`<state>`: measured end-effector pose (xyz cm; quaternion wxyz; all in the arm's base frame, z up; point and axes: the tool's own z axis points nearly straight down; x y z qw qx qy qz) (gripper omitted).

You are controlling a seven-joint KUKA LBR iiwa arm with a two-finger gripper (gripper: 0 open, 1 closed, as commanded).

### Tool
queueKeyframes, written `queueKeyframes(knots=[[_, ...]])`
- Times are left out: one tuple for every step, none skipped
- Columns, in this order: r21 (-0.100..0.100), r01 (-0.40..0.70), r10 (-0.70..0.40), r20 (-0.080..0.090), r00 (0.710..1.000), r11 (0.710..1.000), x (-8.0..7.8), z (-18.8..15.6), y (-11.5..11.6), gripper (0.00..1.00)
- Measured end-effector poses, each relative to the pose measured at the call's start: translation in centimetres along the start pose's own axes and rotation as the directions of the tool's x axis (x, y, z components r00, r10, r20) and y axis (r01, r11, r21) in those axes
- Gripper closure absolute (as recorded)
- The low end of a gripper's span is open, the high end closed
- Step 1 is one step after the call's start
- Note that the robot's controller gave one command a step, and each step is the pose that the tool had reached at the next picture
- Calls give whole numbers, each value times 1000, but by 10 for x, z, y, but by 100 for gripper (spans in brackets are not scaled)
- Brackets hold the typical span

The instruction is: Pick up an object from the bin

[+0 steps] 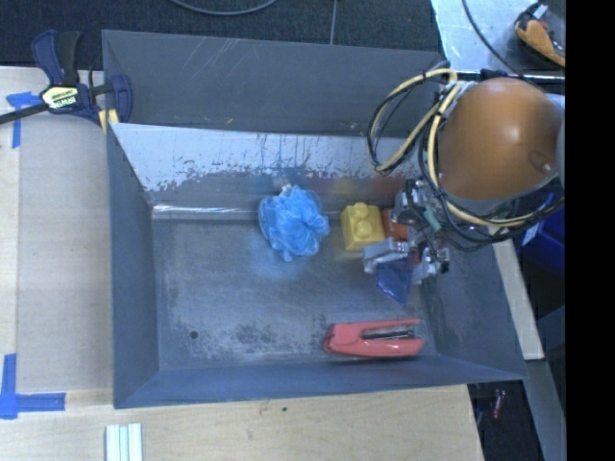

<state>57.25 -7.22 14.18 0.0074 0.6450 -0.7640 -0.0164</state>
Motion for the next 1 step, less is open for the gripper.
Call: queueKeyframes(knots=[[9,0,0,0,1000,1000,0,-41,-1,100]])
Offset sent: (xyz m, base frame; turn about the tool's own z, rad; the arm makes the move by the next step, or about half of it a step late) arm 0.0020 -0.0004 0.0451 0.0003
